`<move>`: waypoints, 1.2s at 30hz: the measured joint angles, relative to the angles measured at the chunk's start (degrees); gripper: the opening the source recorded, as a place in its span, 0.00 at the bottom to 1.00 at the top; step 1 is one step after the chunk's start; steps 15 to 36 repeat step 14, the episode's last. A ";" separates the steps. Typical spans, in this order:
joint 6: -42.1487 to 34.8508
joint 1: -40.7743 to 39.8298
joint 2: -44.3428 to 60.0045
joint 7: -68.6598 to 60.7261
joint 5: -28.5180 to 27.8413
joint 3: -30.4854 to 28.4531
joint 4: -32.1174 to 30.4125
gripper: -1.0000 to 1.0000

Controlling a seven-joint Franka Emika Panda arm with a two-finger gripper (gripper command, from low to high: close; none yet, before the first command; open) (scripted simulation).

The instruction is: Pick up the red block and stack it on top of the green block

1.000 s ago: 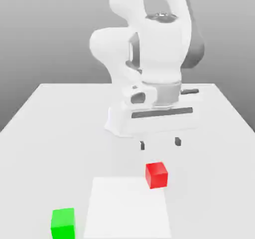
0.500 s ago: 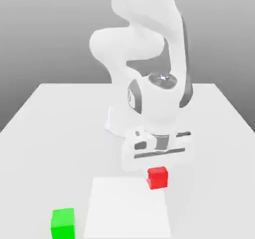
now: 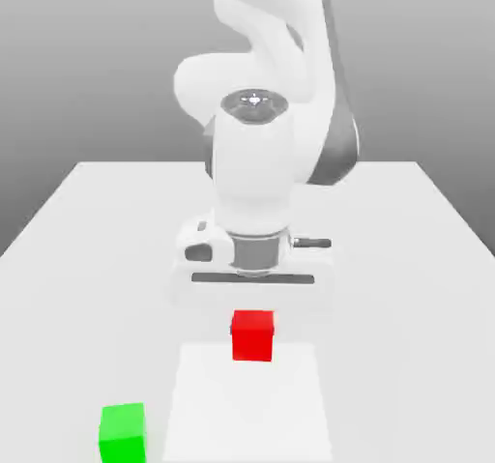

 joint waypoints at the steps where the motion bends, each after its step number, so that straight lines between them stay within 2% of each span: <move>1: -0.97 -1.23 1.07 -0.04 0.30 -0.80 2.07 0.00; 6: -5.05 -6.47 6.81 -0.66 2.40 -4.14 11.81 0.00; 10: 0.86 -7.92 14.46 -2.22 4.74 -3.47 13.48 0.00; 11: 2.01 -8.12 15.74 -2.47 5.10 -3.24 13.59 1.00; 36: 2.01 -8.12 15.74 -2.47 5.10 -3.24 13.59 1.00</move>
